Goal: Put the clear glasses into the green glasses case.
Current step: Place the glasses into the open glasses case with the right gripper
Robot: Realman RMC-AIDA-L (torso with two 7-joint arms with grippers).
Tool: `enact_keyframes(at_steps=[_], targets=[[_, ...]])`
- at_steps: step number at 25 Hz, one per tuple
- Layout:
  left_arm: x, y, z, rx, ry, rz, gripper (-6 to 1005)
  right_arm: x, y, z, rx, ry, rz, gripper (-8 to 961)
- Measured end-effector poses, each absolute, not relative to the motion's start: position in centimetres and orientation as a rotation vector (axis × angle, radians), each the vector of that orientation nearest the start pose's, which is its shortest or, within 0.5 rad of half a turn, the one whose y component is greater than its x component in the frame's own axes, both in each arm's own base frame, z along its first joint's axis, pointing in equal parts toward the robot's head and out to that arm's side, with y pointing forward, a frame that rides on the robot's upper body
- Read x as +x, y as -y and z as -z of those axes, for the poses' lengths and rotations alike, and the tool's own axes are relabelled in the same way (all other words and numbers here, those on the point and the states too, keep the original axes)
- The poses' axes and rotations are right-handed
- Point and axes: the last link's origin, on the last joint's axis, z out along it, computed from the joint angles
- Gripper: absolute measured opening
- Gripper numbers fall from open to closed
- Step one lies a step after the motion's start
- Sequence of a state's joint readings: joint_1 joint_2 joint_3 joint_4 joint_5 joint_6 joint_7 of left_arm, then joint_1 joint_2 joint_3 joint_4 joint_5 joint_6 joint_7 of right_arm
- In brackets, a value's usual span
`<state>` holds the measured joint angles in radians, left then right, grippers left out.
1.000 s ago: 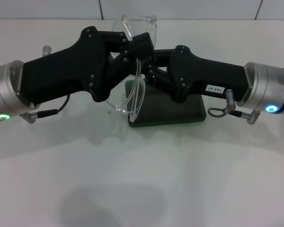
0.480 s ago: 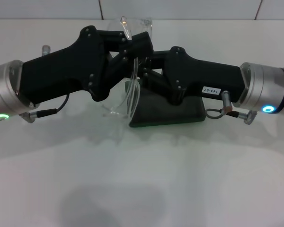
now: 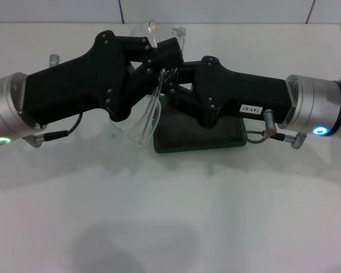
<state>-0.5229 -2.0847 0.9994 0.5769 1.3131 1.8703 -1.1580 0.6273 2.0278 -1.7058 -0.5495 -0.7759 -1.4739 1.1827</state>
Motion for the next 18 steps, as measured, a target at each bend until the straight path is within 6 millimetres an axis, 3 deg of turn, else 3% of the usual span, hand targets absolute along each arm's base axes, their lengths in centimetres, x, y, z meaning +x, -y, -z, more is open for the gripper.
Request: enact_keyframes(at_steps=[18], targets=[[-17.84, -30.30, -1.50, -2.610, 0.090, 1.562, 56, 13.38, -33.15, 4.44, -2.726, -0.318, -1.432, 103]])
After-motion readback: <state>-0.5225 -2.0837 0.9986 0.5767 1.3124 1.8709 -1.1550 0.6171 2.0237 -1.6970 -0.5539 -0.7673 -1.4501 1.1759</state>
